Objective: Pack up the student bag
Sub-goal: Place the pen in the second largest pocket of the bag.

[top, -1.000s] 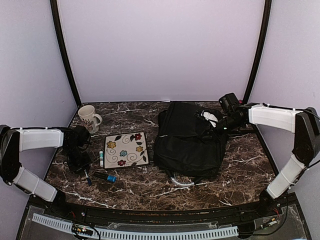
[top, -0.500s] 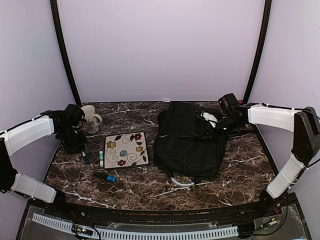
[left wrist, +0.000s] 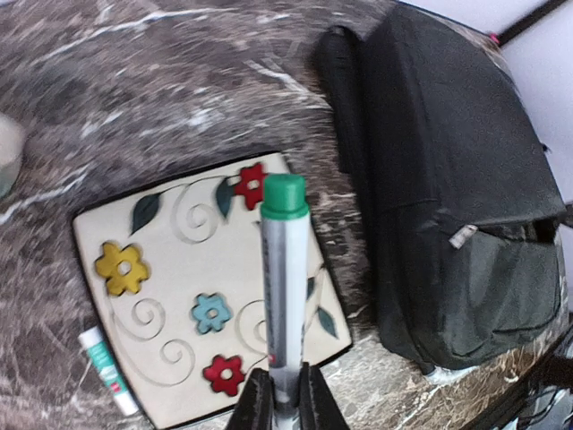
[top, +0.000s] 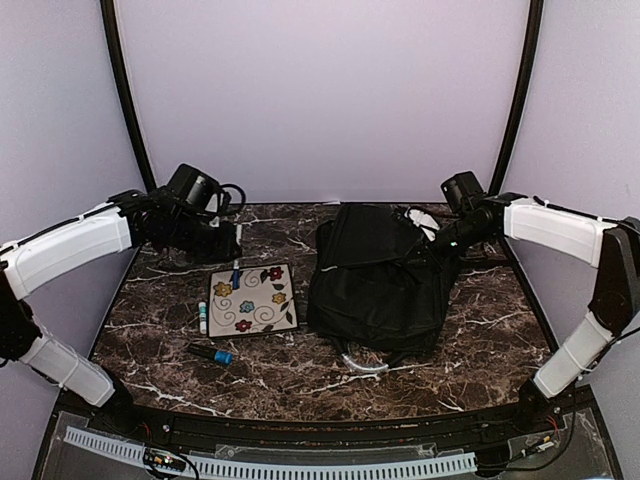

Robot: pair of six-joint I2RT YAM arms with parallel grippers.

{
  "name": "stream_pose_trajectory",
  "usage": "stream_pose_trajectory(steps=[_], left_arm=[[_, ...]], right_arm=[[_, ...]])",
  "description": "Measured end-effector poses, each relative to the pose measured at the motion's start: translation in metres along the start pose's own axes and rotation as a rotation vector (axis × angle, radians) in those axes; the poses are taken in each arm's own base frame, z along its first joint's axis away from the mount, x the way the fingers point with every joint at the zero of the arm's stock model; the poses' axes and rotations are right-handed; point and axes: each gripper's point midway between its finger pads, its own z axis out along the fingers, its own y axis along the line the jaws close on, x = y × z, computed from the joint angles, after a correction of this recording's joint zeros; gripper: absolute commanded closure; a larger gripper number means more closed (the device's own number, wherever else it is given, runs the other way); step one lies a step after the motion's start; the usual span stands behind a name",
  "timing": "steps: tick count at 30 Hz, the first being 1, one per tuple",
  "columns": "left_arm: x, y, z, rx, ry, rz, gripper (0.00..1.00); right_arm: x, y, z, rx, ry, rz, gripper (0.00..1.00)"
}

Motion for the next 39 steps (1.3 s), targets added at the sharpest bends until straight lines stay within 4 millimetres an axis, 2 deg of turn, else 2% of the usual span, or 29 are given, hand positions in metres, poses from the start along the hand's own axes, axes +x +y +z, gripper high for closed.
stream_pose_trajectory(steps=[3, 6, 10, 14, 19, 24, 26, 30, 35, 39], left_arm=[[-0.003, -0.064, 0.009, 0.111, -0.031, 0.182, 1.00], [0.002, -0.123, 0.014, 0.221, -0.086, 0.364, 1.00], [0.019, -0.184, 0.016, 0.332, -0.178, 0.603, 1.00], [0.036, -0.234, 0.012, 0.427, -0.302, 0.851, 1.00], [0.061, -0.279, 0.020, 0.511, -0.394, 1.141, 1.00], [0.074, -0.311, 0.046, 0.517, -0.446, 1.394, 0.98], [0.078, -0.316, 0.057, 0.504, -0.457, 1.480, 0.99], [0.093, -0.314, 0.079, 0.468, -0.459, 1.653, 1.00], [0.094, -0.312, 0.103, 0.369, -0.512, 1.819, 1.00], [0.095, -0.309, 0.135, 0.261, -0.530, 1.951, 1.00]], right_arm=[[-0.007, -0.002, -0.006, 0.014, -0.002, 0.016, 1.00], [-0.009, -0.003, -0.009, 0.022, 0.006, 0.029, 1.00], [-0.017, -0.006, -0.019, 0.042, 0.014, 0.027, 1.00], [-0.025, -0.009, -0.027, 0.062, 0.016, 0.020, 1.00], [-0.023, -0.009, -0.028, 0.065, 0.027, 0.024, 1.00], [-0.022, -0.008, -0.028, 0.059, 0.028, 0.027, 1.00], [-0.022, -0.007, -0.028, 0.056, 0.025, 0.027, 1.00], [-0.024, -0.006, -0.031, 0.056, 0.020, 0.023, 1.00], [-0.022, -0.002, -0.033, 0.042, 0.023, 0.025, 1.00], [-0.022, 0.000, -0.033, 0.034, 0.023, 0.026, 1.00]])
